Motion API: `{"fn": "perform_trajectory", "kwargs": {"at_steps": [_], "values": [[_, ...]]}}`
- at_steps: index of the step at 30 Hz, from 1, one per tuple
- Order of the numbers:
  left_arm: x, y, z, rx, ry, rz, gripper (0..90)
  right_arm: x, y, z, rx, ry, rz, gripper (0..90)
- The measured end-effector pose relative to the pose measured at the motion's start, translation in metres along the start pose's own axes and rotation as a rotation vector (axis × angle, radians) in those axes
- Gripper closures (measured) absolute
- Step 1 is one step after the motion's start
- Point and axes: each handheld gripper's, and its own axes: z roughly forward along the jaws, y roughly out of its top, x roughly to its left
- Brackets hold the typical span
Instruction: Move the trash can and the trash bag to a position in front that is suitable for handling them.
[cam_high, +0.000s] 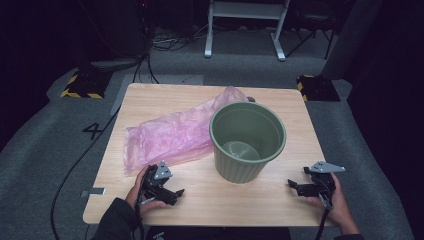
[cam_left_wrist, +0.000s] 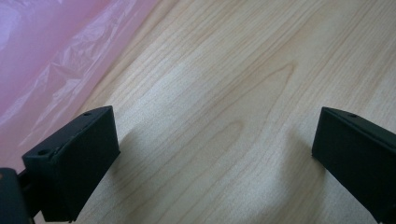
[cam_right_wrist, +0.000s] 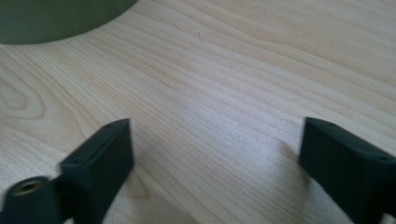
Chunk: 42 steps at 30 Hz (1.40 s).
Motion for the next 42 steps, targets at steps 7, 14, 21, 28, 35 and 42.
{"fn": "perform_trajectory", "kwargs": {"at_steps": [7,14,21,28,35,42], "values": [[0.000,-0.003,-0.003,-0.002,0.004,-0.001,0.2,0.001,0.004,0.001,-0.019,0.013,-0.021,15.7],[0.000,-0.010,-0.009,-0.001,0.002,-0.003,0.2,0.010,0.027,0.002,-0.080,0.068,-0.079,16.7],[-0.001,-0.015,-0.014,-0.002,0.009,-0.011,0.3,0.006,0.046,0.007,-0.124,0.125,-0.108,15.8],[0.000,-0.016,-0.015,-0.002,0.006,-0.008,0.2,0.003,0.069,0.021,-0.141,0.236,-0.133,15.6],[0.000,-0.016,-0.015,-0.002,0.003,-0.001,0.2,0.016,0.081,0.031,-0.139,0.276,-0.234,15.7],[0.001,-0.016,-0.015,-0.001,-0.004,0.001,0.1,0.024,0.085,0.036,-0.119,0.297,-0.267,15.4]]}}
